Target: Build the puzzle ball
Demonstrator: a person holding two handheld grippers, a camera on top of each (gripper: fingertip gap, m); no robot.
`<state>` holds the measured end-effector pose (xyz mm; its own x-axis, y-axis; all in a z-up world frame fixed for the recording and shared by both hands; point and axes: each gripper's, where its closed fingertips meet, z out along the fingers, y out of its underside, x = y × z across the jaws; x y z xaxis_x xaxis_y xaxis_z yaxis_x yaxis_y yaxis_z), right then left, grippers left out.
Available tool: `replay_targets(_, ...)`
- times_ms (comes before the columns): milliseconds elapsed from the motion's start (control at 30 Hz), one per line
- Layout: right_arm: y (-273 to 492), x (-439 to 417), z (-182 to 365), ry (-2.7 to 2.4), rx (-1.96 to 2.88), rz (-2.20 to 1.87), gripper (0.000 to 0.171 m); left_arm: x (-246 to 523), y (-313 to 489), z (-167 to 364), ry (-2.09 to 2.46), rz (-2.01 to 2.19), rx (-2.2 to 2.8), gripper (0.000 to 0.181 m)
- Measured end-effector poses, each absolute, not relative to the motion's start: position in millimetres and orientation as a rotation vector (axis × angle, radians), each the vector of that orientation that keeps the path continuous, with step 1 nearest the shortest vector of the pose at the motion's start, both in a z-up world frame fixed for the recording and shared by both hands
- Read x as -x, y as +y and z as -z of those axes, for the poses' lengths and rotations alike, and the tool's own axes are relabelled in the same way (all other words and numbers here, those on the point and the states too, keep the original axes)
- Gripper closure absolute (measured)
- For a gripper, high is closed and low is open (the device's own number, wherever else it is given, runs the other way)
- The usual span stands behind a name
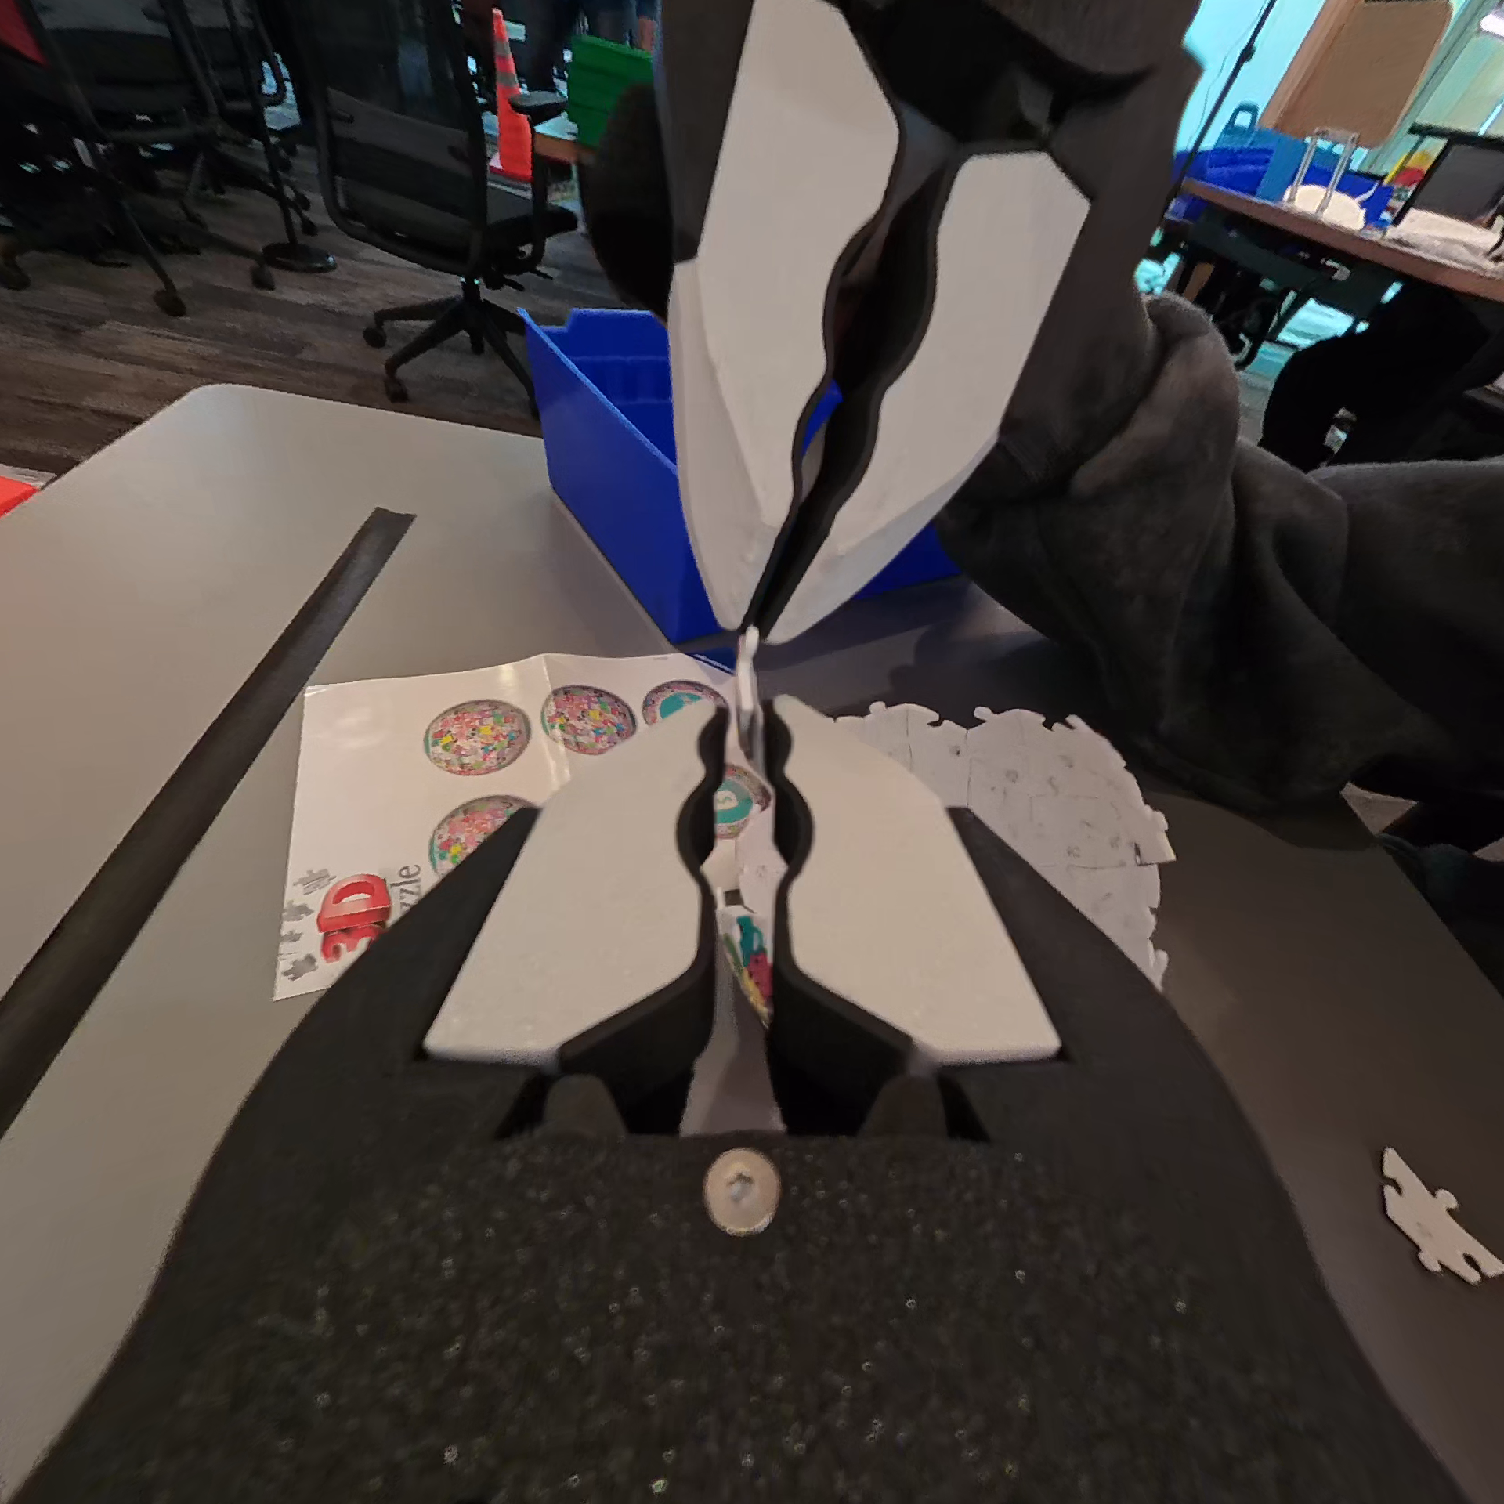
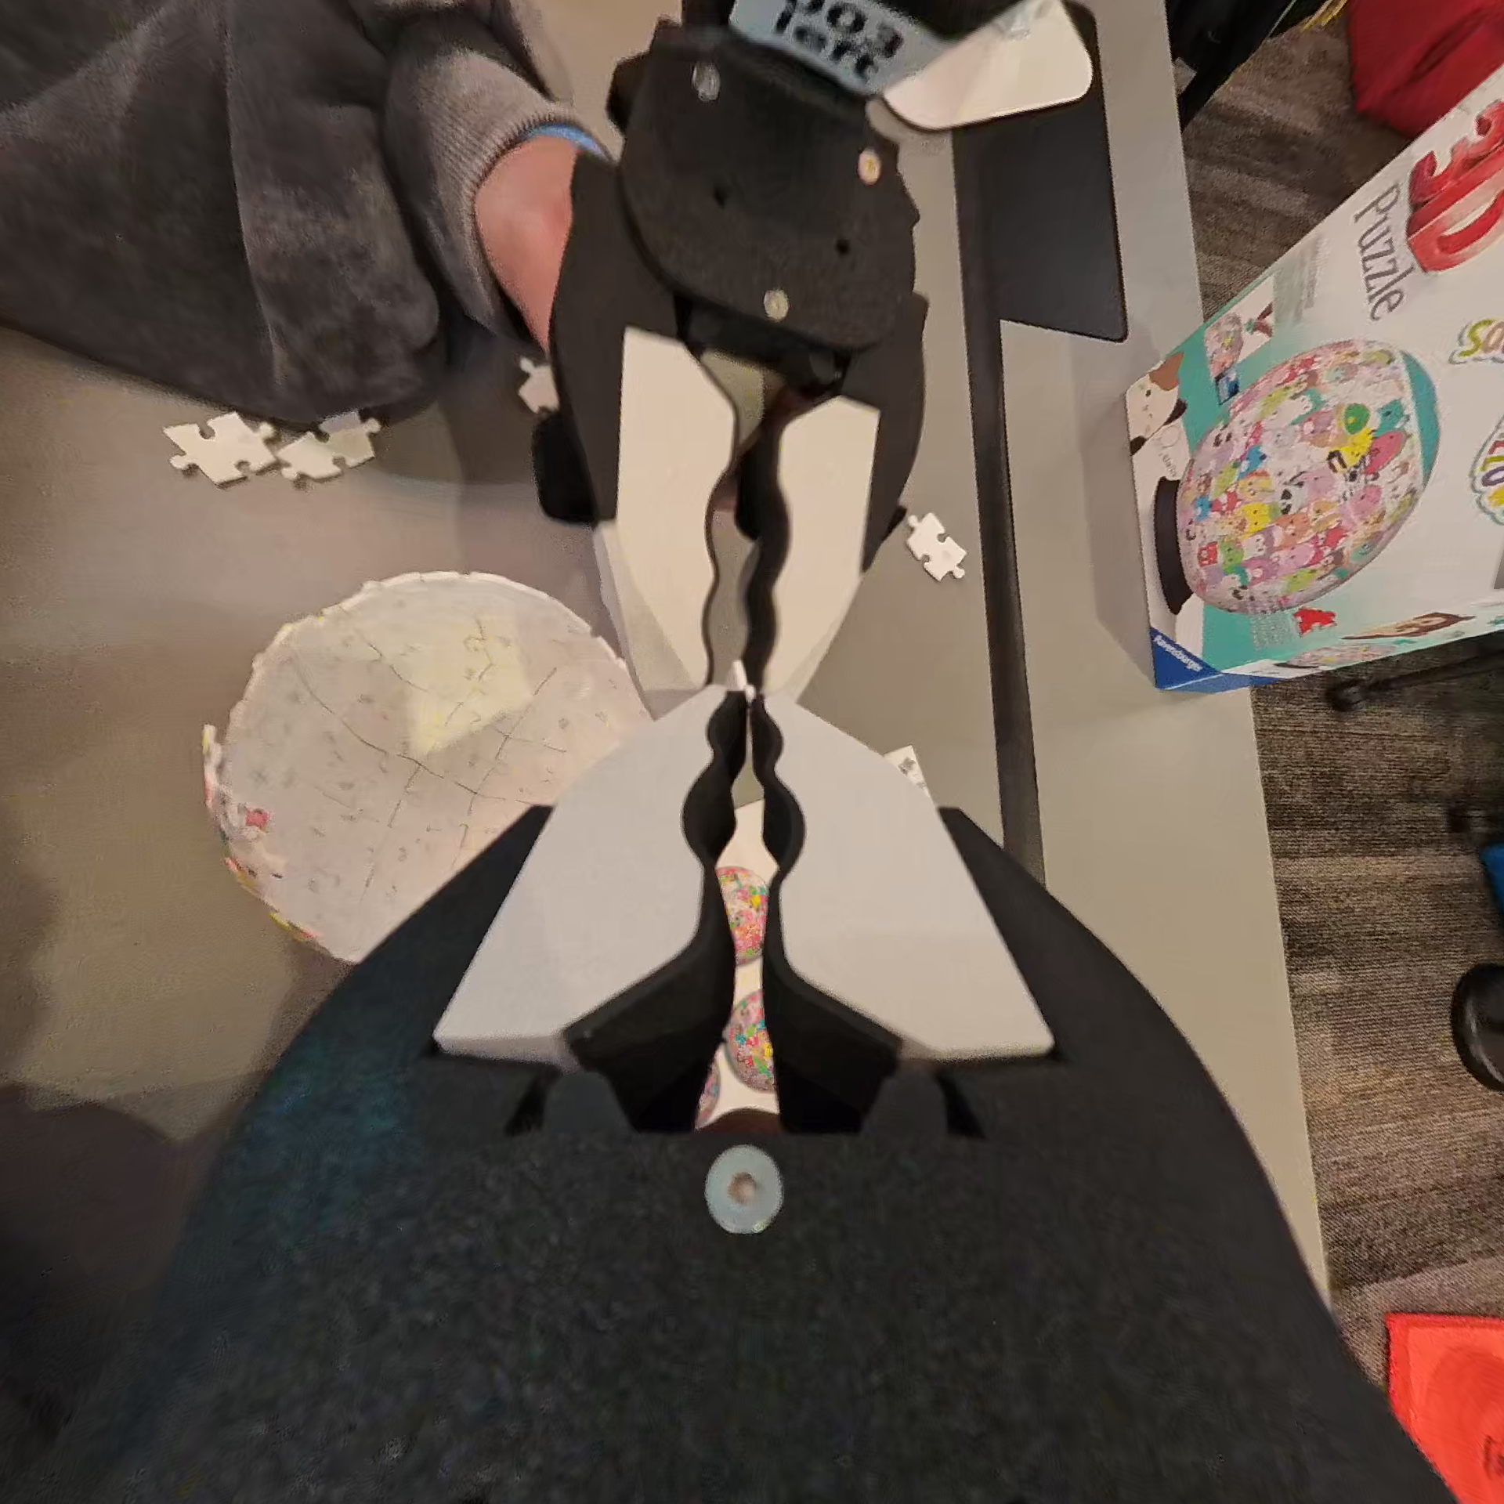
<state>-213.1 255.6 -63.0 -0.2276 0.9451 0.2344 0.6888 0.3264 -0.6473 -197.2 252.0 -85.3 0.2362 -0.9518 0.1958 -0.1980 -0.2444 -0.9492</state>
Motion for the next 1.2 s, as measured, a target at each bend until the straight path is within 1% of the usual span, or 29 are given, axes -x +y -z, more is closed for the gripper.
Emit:
replay_targets(33, 255.5, 212.5, 65.6, -2.004, 1.429, -0.562, 0.170, 202.9, 254.8, 81.4, 1.062, 1.111, 1.633, 0.162)
replay_targets(67, 253.8, 210.9, 71.3, -2.023, 1.429, -0.570, 0.170, 210.5, 258.9, 78.1, 1.025, 1.142, 1.635, 0.156)
replay_targets(133, 249.2, 208.5, 88.1, -2.072, 1.423, -0.560, 0.170, 229.2, 274.2, 76.9, 0.911, 1.196, 1.672, 0.158)
replay_targets(167, 246.6, 207.9, 98.4, -2.103, 1.411, -0.542, 0.170, 236.4, 280.9, 79.9, 0.859, 1.234, 1.696, 0.164)
replay_targets(200, 246.6, 206.9, 109.2, -2.129, 1.406, -0.504, 0.170, 241.0, 286.0, 87.3, 0.827, 1.260, 1.733, 0.175)
replay_targets(233, 248.0, 205.7, 119.6, -2.150, 1.416, -0.461, 0.170, 242.9, 290.4, 99.2, 0.814, 1.259, 1.787, 0.181)
replay_targets(367, 243.7, 210.6, 136.0, -2.191, 1.426, -0.427, 0.170, 232.5, 288.4, 143.4, 0.897, 1.195, 1.953, 0.181)
replay_targets(633, 242.8, 209.8, 141.0, -2.196, 1.420, -0.319, 0.170, 210.6, 267.5, 182.2, 1.118, 1.069, 2.068, 0.181)
replay_targets(833, 242.7, 204.7, 141.2, -2.186, 1.384, -0.228, 0.170, 198.1, 260.5, 194.9, 1.203, 1.065, 2.099, 0.181)
replay_targets(1200, 243.2, 208.6, 142.9, -2.176, 1.310, -0.096, 0.170, 194.8, 259.5, 193.8, 1.189, 1.118, 2.104, 0.181)
